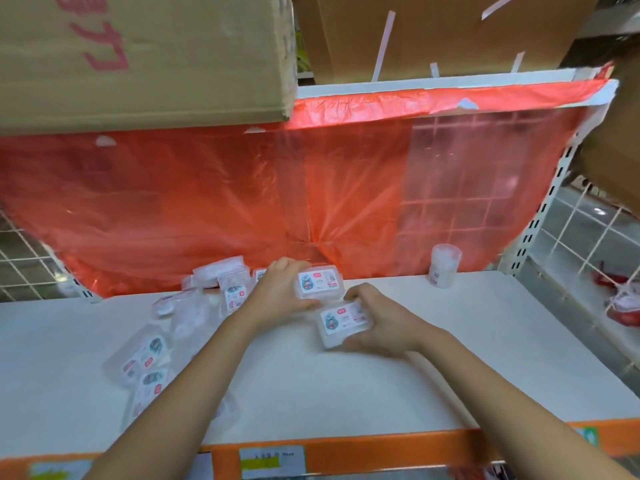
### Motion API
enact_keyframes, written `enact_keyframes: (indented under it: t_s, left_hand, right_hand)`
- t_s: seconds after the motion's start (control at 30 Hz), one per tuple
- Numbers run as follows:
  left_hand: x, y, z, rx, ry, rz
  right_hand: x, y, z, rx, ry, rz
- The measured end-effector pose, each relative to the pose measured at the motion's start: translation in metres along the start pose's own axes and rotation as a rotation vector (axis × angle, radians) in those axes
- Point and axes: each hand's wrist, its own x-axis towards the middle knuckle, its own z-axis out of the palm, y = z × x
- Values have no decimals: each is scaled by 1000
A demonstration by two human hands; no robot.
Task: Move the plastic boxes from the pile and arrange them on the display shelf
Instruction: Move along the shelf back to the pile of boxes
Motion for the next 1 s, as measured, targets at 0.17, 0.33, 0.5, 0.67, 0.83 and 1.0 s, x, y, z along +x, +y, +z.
enact_keyframes:
  t_s: [0.17, 0.33, 0.5, 0.67, 0.83, 1.0]
  left_hand:
    - [-39, 4, -15, -196, 159, -48]
    - [-69, 1, -21, -124, 165, -84]
    - [-99, -9, -33, -42, 174, -109]
    - [-133, -30, -59, -14, 259, -166]
    - [-178, -49, -92, 25, 303, -242]
    - [-239, -79, -132, 120, 353, -296]
  right_hand:
    - [-5, 5, -18, 59, 159, -104]
    - [-2, 3, -18, 109, 272, -195]
    - [9, -16, 0, 78, 266, -330]
    - [25, -47, 19, 53, 233, -416]
    - [48, -94, 46, 11, 200, -543]
    - [72, -157, 92, -9, 128, -693]
